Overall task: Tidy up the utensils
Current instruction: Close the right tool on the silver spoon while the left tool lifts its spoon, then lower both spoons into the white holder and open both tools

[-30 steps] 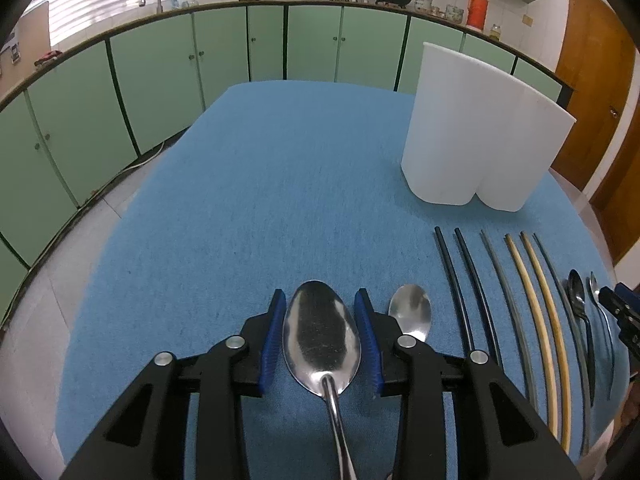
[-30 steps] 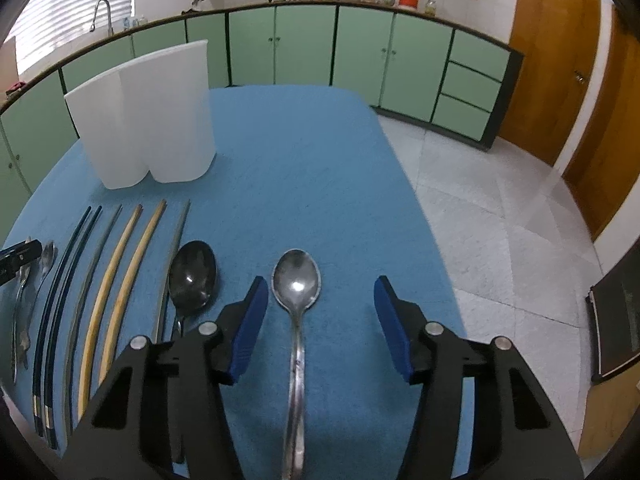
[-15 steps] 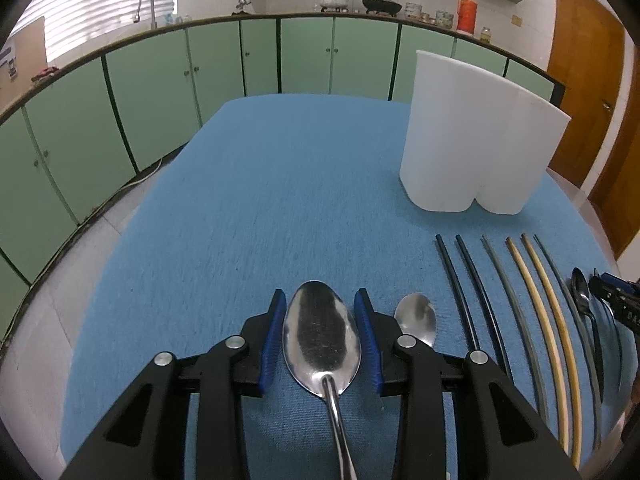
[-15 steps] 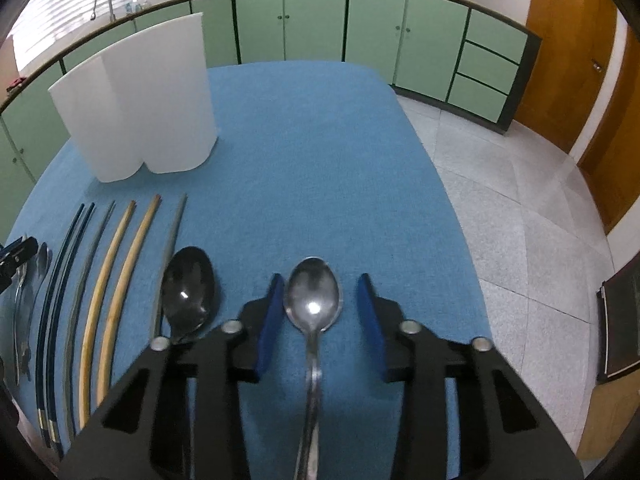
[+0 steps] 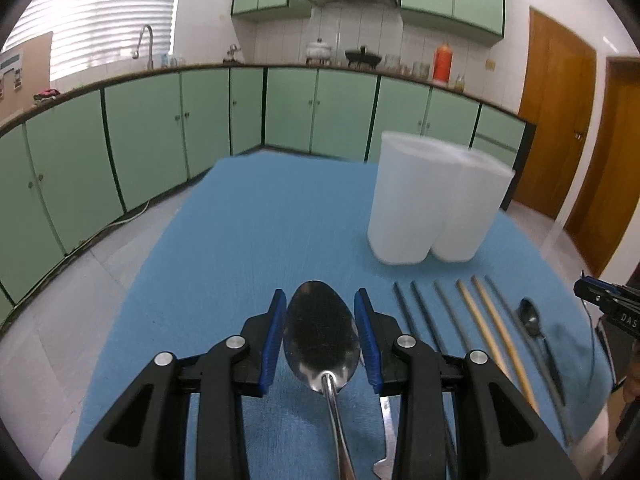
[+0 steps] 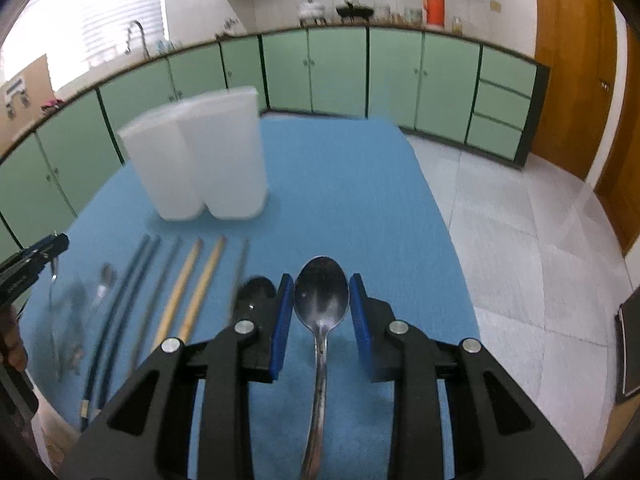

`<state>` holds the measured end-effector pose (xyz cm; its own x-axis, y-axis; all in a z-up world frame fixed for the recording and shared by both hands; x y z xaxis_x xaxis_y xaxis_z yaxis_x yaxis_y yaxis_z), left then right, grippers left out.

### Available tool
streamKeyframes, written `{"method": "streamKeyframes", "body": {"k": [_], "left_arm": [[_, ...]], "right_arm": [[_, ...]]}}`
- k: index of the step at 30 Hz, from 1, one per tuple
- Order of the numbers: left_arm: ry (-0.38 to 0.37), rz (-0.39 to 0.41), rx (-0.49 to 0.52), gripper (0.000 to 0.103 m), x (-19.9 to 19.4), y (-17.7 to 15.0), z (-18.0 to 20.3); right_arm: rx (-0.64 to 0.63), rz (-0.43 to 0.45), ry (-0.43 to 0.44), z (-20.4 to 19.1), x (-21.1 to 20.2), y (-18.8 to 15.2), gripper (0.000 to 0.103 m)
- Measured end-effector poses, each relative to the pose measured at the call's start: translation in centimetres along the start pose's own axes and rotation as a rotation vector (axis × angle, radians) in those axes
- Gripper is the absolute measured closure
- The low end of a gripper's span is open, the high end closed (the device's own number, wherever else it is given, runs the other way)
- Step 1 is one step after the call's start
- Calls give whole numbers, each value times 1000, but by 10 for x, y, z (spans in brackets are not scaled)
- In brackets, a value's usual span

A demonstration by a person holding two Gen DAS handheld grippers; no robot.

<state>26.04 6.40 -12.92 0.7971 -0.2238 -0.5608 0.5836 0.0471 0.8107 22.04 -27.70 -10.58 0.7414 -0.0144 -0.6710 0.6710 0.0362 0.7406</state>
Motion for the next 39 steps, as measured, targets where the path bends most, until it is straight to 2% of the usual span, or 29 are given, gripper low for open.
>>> {"method": "streamKeyframes", "body": {"k": [7, 14, 21, 26, 33, 39], "left_arm": [[-24, 108, 9, 68, -31, 20, 6], [-28, 171, 13, 69, -43, 36, 7], [-25, 169, -4, 69, -38, 26, 4], [-20, 206, -1, 69, -50, 35, 4], [-29, 299, 44, 69, -70, 82, 13], [-59, 429, 102, 69, -70, 152, 40]], "right_arm": [[6, 125, 38, -7, -43, 26, 76], [-9, 211, 50, -17, -60, 51, 76], [-26, 214, 62, -24, -61, 53, 76], [-22, 232, 61, -25, -62, 60, 76], [-24, 336, 71, -27, -72, 104, 76], [-2, 449, 97, -35, -62, 170, 76]]}}
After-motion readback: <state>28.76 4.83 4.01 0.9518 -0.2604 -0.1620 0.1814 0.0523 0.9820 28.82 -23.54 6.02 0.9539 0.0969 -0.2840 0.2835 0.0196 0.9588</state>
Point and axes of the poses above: each gripper's, at about its wrist camera, not at the fingertips, and x roughly the way its jaws point, z to its right, y to its top, the point moved 9 cm from there along x, roughly the way its jaws point, and after that the axes turned 7 degrees about -y, right-handed, at the moved point
